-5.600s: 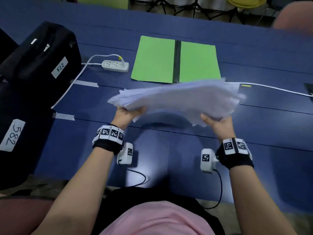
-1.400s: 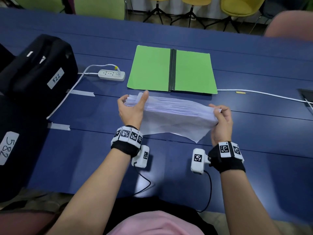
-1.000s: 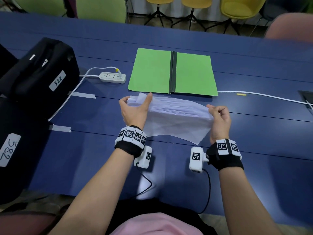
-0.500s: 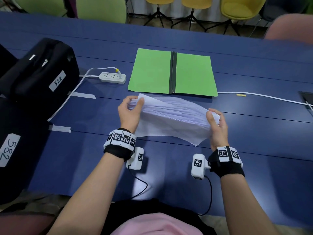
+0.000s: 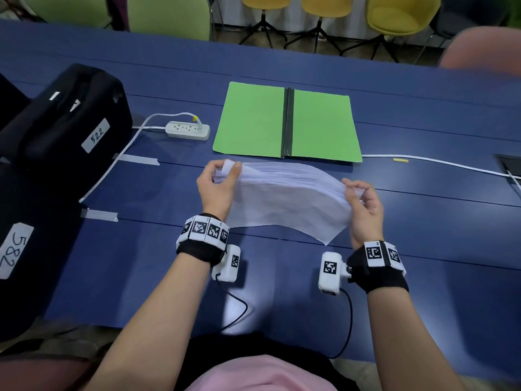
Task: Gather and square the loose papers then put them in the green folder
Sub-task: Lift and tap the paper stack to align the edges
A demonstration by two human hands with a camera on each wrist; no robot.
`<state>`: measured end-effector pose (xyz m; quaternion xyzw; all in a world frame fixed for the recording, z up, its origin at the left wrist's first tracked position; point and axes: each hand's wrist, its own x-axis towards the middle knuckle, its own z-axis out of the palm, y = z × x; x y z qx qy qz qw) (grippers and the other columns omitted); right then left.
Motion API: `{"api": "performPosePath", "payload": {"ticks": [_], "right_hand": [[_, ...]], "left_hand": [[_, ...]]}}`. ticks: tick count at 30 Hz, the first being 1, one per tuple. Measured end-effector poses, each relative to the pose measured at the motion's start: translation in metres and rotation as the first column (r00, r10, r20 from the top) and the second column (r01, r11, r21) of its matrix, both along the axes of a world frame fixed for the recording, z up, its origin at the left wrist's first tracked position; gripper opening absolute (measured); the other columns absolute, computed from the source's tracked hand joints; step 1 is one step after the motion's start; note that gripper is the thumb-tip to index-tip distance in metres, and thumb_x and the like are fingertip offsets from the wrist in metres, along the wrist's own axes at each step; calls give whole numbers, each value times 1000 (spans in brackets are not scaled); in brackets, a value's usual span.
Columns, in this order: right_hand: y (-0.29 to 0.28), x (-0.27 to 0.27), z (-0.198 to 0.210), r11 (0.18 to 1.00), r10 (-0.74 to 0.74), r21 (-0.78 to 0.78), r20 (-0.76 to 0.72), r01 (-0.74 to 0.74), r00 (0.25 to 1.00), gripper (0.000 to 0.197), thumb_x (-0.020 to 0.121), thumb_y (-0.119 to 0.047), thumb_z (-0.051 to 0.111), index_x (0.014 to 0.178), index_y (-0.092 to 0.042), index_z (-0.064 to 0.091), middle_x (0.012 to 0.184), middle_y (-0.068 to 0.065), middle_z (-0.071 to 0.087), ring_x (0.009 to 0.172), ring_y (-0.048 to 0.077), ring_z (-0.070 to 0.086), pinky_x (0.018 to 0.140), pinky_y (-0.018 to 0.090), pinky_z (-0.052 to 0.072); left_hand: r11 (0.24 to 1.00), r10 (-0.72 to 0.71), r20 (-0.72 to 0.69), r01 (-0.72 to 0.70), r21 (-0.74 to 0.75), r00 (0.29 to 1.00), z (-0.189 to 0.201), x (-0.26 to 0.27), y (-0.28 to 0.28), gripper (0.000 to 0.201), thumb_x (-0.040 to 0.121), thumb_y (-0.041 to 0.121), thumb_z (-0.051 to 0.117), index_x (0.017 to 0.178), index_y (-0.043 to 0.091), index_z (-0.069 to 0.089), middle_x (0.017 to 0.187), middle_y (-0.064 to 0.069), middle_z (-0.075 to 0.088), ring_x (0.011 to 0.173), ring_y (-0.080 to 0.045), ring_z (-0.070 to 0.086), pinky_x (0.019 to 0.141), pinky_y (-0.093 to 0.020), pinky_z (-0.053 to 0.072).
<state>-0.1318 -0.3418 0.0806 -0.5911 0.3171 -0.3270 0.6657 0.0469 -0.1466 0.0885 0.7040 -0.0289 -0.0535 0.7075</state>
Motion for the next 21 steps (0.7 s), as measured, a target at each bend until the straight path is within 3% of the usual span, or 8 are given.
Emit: {"api": "performPosePath", "payload": {"ticks": [3,6,9,11,14,17,19,21], "right_hand": [[-3,3,-1,997,-15,80,23,13,1000,15,80,-17,59,71,-27,63,105,-7,71,109,19,58,106,41,36],[-8,6,-5,992,-3,125,48,-3,999,13,79,-18,59,70,-27,62,105,-7,72,112,24,56,112,49,28],[-13,7,-6,988,12,151,43,-18,999,14,75,-16,58,67,-26,62,105,-7,73,112,26,54,110,48,28],[-12,8,-1,989,24,147,37,-29,999,9,72,-19,60,67,-26,60,105,-8,72,110,23,53,103,42,31],[-4,8,4,997,39,68,-35,-36,999,18,74,-30,66,77,-29,49,115,-6,66,110,13,54,96,29,34],[0,6,2,996,73,-48,-131,-80,989,41,67,-44,73,90,-35,40,124,-8,59,124,12,48,101,29,34],[-2,2,-2,986,107,-110,-175,-127,979,57,63,-38,79,101,-38,37,125,-6,57,128,12,45,102,28,36],[-5,-2,-6,975,139,-142,-218,-172,966,70,66,-17,83,116,-36,38,122,-2,59,121,8,50,96,23,42]], "left_hand": [[1000,-31,-18,31,4,999,-2,2,3,14,82,20,69,73,27,61,94,9,68,85,-12,56,84,-28,44],[999,-8,-63,5,-52,998,-5,6,6,19,85,16,61,70,24,54,94,13,69,85,-14,56,84,-30,42],[998,16,-93,-22,-63,996,-7,8,4,22,88,14,54,69,24,48,97,11,69,86,-16,55,84,-32,41],[996,29,-105,-38,-79,994,-6,8,2,21,87,15,50,68,24,45,101,9,69,91,-18,56,85,-33,41],[993,81,-123,-90,-76,989,-4,8,1,20,89,11,45,73,22,39,107,1,66,98,-17,55,87,-30,37],[996,68,-137,-76,-48,988,-2,6,0,19,90,12,44,75,22,37,112,-1,66,98,-14,53,86,-28,36],[999,20,-156,-26,-34,987,-2,5,2,17,88,19,51,78,23,38,110,3,66,98,-14,52,87,-27,35],[999,-45,-156,44,-12,987,-3,4,5,22,83,28,62,90,24,42,105,9,60,100,-14,49,88,-26,33]]}}
